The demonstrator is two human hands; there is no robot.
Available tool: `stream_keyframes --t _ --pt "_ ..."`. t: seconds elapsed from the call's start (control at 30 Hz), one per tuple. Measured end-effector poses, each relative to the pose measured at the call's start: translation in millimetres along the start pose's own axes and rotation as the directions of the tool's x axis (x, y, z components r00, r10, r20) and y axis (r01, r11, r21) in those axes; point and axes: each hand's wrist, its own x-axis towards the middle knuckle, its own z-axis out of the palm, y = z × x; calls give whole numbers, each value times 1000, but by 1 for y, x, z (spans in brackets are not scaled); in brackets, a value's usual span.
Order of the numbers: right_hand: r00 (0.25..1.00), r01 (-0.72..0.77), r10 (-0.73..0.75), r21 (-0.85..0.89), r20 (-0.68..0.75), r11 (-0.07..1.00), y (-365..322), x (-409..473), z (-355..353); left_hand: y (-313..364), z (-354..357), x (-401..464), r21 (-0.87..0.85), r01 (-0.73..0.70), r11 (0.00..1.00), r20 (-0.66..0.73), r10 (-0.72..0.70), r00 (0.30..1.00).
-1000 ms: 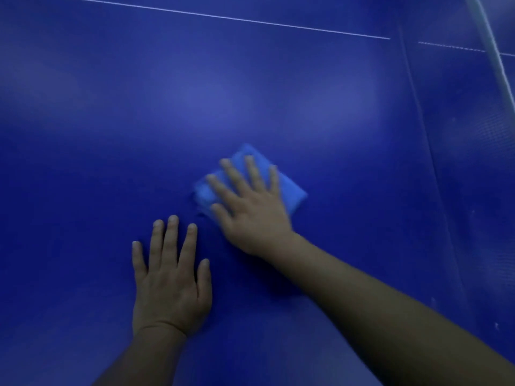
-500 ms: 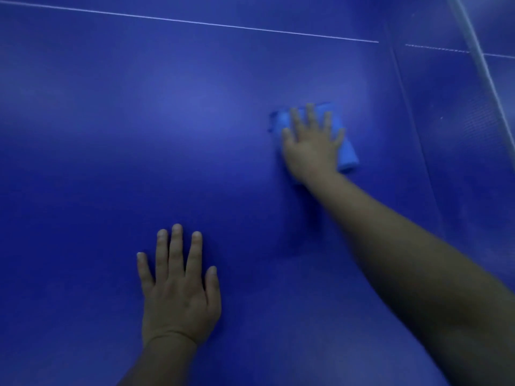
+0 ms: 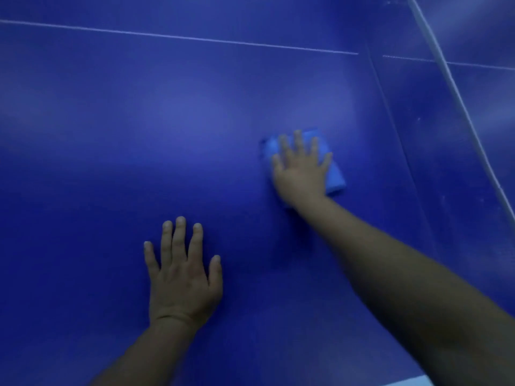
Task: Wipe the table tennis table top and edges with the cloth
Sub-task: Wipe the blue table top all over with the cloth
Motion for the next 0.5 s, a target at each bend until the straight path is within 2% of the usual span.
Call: stream_keyframes --t 0.03,0.1,0.13,0.17,0.2,0.23,0.3,0.33,0.37,0.43,0.5 --pt "983 182 -181 -1 25 983 -26 -13 5 0 -3 0 -25 5 1000 -22 -6 1000" --pt "857 503 -503 24 110 864 -56 -31 11 5 -9 9 -79 32 996 -89 -39 995" --pt "790 598 -598 47 134 800 -56 -27 11 9 -11 19 -94 41 995 -120 -53 991" --pt "756 639 -639 49 140 767 -48 -13 8 16 -13 33 -106 39 994 -150 -55 987" --pt "769 630 -628 20 122 776 -33 9 6 24 -15 50 -118 30 993 -175 -50 983" --pt "825 560 -557 -11 94 828 -15 36 3 33 -16 70 -126 19 992 -189 -42 981" --pt "960 277 -276 -33 50 960 34 85 -8 48 -17 109 -123 30 992 -156 -49 986" --pt "990 136 -135 -23 32 990 57 101 -12 52 -17 126 -109 68 992 -128 -82 988" --pt "999 29 -29 -2 15 1000 76 108 -16 54 -15 139 -92 119 989 -99 -128 987" --pt "996 -89 89 31 -1 996 87 102 -15 53 -10 152 -60 197 979 -60 -201 978" --pt "996 -86 87 15 -17 996 64 84 -6 53 -7 155 -51 203 978 -55 -206 977"
